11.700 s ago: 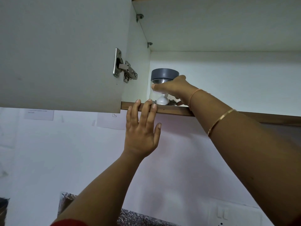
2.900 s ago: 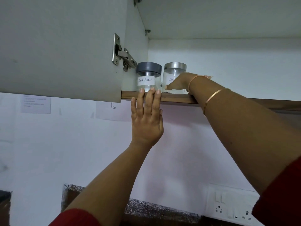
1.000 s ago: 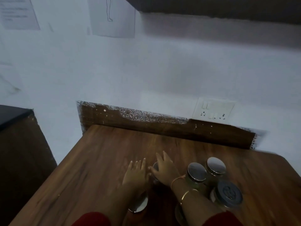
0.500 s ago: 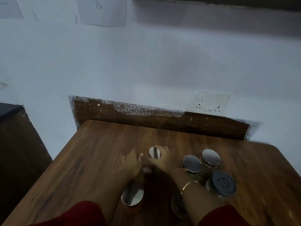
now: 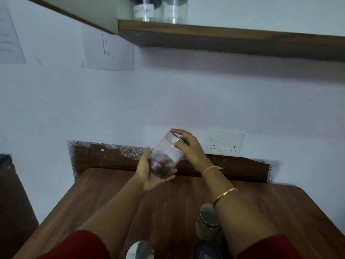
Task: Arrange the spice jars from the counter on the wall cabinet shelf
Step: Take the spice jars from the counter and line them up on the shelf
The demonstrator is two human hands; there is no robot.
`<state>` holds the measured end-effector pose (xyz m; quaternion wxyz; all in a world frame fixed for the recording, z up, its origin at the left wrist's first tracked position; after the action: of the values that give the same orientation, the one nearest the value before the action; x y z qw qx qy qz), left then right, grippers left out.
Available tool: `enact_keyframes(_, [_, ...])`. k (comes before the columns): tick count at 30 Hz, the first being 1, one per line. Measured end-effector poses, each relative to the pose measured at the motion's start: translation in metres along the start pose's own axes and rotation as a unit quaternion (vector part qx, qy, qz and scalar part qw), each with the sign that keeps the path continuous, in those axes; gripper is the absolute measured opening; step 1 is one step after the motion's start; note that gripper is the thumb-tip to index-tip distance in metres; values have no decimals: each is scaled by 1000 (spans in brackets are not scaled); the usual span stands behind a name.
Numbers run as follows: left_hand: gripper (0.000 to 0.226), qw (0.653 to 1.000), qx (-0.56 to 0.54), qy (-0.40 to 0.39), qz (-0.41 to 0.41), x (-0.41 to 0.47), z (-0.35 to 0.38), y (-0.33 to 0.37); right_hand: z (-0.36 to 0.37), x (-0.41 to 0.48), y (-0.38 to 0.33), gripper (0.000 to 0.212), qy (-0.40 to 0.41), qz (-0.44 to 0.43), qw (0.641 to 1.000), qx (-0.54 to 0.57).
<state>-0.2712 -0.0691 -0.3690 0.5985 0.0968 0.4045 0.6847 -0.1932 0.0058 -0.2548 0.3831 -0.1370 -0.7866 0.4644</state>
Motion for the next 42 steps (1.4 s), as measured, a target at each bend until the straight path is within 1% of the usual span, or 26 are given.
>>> enact_keyframes(1, [66,1000,-11,-7,15,-1,10,7,-8,4,-8,38,18,-9,1000,4])
enact_keyframes(4, [57,995,-16,6,93,-9,36,32,-29,14,-27,43,74,-20,997,21])
enact_keyframes(7, [42,984,-17,6,178,-21,59,54,-43,23,-34,50,126,-3,990,67])
enact_keyframes(9, [26,969,46,8,243,-30,75,68,-47,26,-33,57,153,26,982,104])
enact_keyframes(10, [26,959,86,12,271,-33,81,72,-49,28,-32,57,165,42,977,126])
enact_keyframes(11, [38,949,116,22,291,-35,85,75,-49,28,-31,55,173,60,972,149])
enact_keyframes(13, [70,933,157,56,319,-39,90,79,-50,26,-32,47,189,86,963,174])
enact_keyframes(14, [75,922,170,83,337,-44,91,81,-52,26,-32,41,194,91,961,172])
enact_keyframes(16, [70,889,209,141,383,-57,95,88,-52,28,-36,36,187,90,964,166])
enact_keyframes(17, [71,868,235,166,405,-63,99,91,-50,30,-38,40,173,90,965,174])
enact_keyframes(20, [82,797,299,234,469,-82,109,96,-40,35,-48,56,130,80,970,192])
enact_keyframes(23, [91,723,367,288,509,-98,125,96,-37,40,-54,79,119,63,974,181])
enact_keyframes(24, [92,706,384,298,515,-101,130,97,-38,40,-56,83,122,58,973,185])
enact_keyframes(25, [93,698,397,298,517,-103,134,98,-40,40,-58,85,125,53,972,192])
enact_keyframes(26, [95,696,406,288,517,-103,137,99,-42,41,-60,86,127,48,971,198])
enact_keyframes(28, [98,708,418,252,509,-99,142,101,-48,40,-67,84,129,40,969,208])
enact_keyframes(30, [96,739,413,203,492,-96,147,100,-51,39,-72,82,123,36,965,229])
enact_keyframes(32, [95,770,376,156,491,-99,151,101,-53,37,-79,74,111,28,962,247])
enact_keyframes(34, [89,784,340,130,503,-106,153,104,-54,37,-87,62,93,8,961,262])
enact_keyframes(36, [80,791,322,108,509,-112,156,107,-51,36,-91,51,59,-4,955,292])
enact_keyframes(37, [78,792,320,98,511,-114,158,107,-47,35,-94,49,34,-6,950,311])
enact_keyframes(39, [80,789,325,83,515,-119,164,104,-42,33,-95,55,-2,0,938,347])
enact_keyframes(42, [85,773,335,91,531,-130,170,99,-38,32,-96,59,-17,1,917,398])
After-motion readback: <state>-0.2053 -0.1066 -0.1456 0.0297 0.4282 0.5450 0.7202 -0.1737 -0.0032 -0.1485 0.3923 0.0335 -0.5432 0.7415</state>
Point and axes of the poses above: each hand's wrist, its own x-axis towards the middle knuckle, its own z-axis out of the palm, y = z × x, the point moved 10 cm from there along x, towards the middle knuckle, and after that the axes turned 7 degrees about -z, right-handed, at the moved point
